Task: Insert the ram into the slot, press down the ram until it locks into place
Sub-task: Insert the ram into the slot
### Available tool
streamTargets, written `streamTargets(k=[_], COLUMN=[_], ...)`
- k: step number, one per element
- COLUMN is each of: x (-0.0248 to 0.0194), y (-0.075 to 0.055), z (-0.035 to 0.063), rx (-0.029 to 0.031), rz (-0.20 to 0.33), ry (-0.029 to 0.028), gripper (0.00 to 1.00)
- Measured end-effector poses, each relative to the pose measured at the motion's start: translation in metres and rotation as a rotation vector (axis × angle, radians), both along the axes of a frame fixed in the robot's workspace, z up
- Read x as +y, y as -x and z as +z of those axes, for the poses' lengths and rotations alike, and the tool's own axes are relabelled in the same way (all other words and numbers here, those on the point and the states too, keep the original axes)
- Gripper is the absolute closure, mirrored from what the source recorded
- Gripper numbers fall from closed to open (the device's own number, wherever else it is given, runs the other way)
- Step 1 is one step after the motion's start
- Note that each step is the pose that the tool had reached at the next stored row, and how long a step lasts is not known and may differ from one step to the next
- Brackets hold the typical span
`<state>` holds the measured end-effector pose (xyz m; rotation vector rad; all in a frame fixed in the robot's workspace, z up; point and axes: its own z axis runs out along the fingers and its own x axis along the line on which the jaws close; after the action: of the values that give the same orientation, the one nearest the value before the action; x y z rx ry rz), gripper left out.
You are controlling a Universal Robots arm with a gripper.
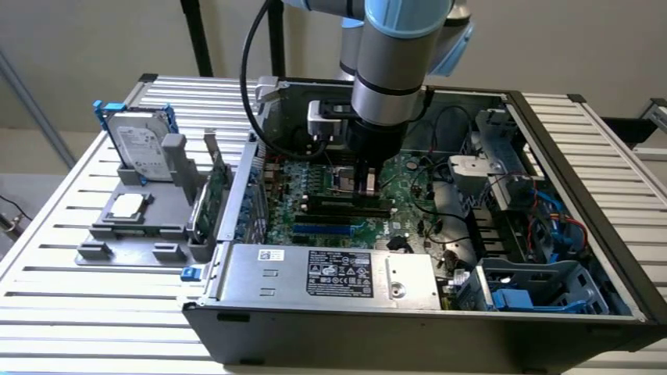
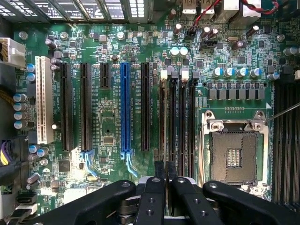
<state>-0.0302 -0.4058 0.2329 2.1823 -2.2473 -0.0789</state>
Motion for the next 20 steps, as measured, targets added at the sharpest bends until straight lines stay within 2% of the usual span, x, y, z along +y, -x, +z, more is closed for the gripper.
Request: streamTargets(k=[20], x=[0.0012], y=[0.0006], z=[-0.0013], rx=[-0.0007], rz=[0.007], ry=[0.0000], gripper=[0.87])
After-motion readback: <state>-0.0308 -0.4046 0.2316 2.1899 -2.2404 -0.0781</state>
